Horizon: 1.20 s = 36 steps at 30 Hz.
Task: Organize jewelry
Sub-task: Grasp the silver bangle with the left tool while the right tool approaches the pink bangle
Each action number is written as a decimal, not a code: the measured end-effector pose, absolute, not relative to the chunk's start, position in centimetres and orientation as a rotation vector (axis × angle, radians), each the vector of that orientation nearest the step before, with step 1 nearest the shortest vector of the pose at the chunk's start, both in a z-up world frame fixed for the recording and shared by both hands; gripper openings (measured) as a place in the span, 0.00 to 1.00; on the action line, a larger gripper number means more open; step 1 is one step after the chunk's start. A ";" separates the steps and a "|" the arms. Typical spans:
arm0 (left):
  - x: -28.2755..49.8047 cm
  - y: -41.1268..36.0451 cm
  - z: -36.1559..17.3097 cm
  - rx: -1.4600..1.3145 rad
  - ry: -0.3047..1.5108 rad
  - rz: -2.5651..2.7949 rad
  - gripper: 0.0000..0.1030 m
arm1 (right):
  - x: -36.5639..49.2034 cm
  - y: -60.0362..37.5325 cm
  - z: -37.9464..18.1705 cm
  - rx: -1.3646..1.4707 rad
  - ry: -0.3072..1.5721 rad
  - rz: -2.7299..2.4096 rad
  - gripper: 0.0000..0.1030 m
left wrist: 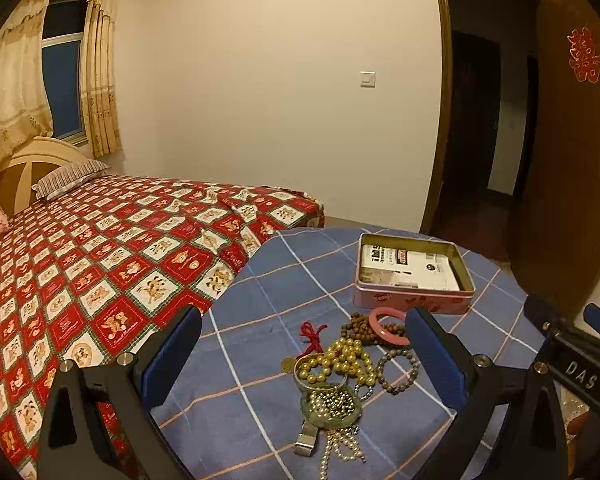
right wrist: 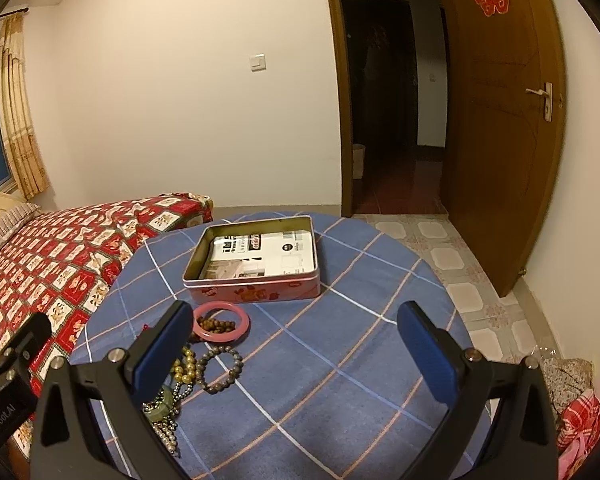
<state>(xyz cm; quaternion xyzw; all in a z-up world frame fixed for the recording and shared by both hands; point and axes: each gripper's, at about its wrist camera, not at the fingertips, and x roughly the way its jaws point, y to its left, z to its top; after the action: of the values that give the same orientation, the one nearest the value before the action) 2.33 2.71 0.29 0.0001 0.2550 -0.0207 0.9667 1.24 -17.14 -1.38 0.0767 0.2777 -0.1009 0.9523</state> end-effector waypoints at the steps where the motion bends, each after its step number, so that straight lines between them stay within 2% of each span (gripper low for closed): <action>1: 2.3 2.7 0.4 -0.004 0.512 -0.046 0.99 | 1.3 -17.1 -1.4 0.154 0.564 -0.204 1.00; 11: 4.0 4.0 -1.9 0.032 0.586 -0.044 0.99 | 2.7 -17.6 -3.4 0.176 0.625 -0.166 0.99; 15: 4.9 5.3 -4.5 0.028 0.682 -0.053 0.99 | 3.9 -18.0 -5.8 0.201 0.709 -0.124 0.78; 16: 5.0 5.6 -5.3 0.019 0.706 -0.065 0.98 | 4.2 -18.0 -6.5 0.210 0.738 -0.109 0.76; 17: 5.1 5.8 -6.0 0.013 0.724 -0.075 0.97 | 4.4 -18.0 -7.1 0.219 0.761 -0.095 0.68; 19: 5.3 6.0 -7.4 0.004 0.765 -0.109 0.76 | 4.7 -17.8 -8.0 0.225 0.791 -0.065 0.63; 23: 6.4 5.8 -10.4 -0.021 0.887 -0.146 0.52 | 5.0 -17.4 -8.8 0.222 0.818 -0.048 0.63; 24: 6.7 5.7 -11.0 -0.035 0.910 -0.159 0.43 | 5.0 -17.2 -8.9 0.220 0.820 -0.044 0.63; 25: 7.0 5.7 -11.6 -0.056 0.936 -0.176 0.40 | 5.0 -17.2 -9.0 0.216 0.822 -0.043 0.63; 36: 9.9 5.4 -11.8 -0.091 0.962 -0.200 0.40 | 6.2 -16.7 -10.2 0.199 0.852 -0.015 0.63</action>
<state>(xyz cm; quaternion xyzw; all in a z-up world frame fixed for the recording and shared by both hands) 9.89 5.45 -11.77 -0.0435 0.4616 -0.0961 0.8808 6.20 -16.69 -10.18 0.0962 0.4123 -0.0075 0.9059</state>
